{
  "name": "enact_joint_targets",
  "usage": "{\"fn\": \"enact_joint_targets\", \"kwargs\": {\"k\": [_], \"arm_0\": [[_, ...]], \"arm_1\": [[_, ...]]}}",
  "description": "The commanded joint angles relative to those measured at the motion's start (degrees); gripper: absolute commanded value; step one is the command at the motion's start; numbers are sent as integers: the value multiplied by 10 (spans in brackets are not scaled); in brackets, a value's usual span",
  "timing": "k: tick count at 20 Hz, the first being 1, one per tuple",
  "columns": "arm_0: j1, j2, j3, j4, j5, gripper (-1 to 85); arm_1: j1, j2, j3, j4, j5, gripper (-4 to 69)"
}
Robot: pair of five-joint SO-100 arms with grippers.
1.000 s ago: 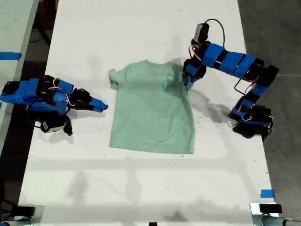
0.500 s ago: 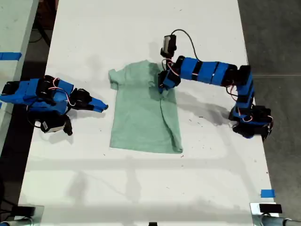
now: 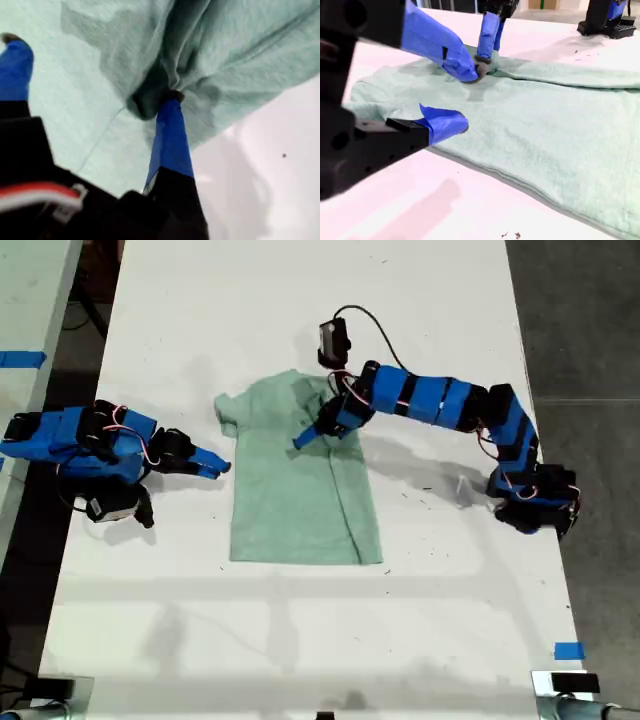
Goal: Fold t shirt
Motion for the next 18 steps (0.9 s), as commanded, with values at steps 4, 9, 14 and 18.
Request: {"fn": "enact_joint_targets", "kwargs": {"k": [4, 9, 14, 18], "arm_0": [[3, 4, 11, 0, 3, 126], [4, 4, 11, 0, 0, 125], [8, 4, 14, -3, -3, 122], [1, 1, 14, -4, -3, 111]], "arm_1": [[76, 325, 71, 152, 87, 334], [8, 802, 478, 138, 265, 301], [-184, 1183, 918, 18, 395, 267], [-246, 1426, 1184, -16, 418, 256]]}}
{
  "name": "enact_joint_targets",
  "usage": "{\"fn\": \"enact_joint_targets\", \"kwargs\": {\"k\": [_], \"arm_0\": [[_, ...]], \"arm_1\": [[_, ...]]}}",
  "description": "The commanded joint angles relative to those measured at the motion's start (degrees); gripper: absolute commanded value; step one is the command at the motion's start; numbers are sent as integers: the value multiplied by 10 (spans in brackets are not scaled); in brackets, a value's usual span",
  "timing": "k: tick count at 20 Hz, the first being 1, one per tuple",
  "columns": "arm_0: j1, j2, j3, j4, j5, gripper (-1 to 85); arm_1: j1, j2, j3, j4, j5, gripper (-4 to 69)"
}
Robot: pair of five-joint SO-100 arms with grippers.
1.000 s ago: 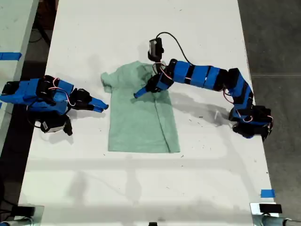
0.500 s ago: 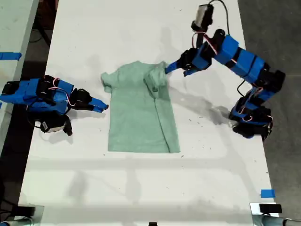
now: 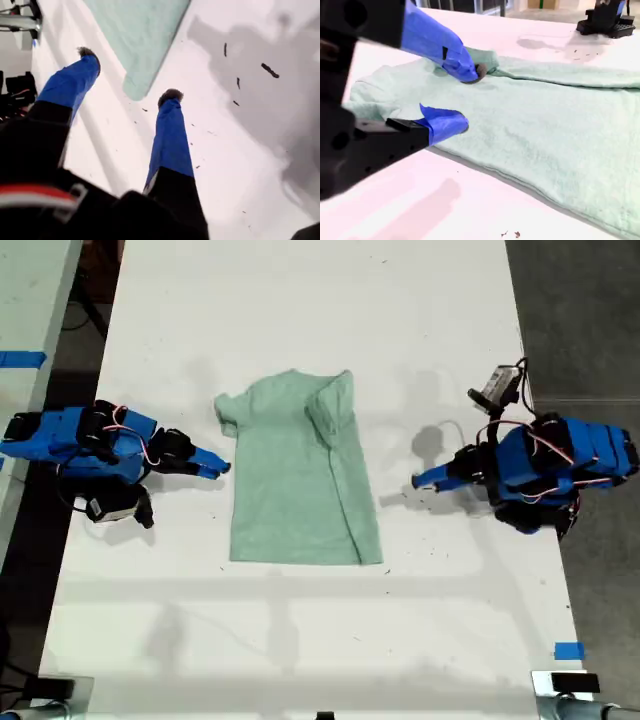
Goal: Fold t shirt
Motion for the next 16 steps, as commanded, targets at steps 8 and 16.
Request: {"fn": "enact_joint_targets", "kwargs": {"k": [8, 16], "arm_0": [[-25, -4, 12, -3, 3, 98], [-40, -2, 11, -2, 3, 37]], "arm_1": [[51, 82, 185, -29, -91, 198], [53, 81, 218, -54, -151, 26]]}}
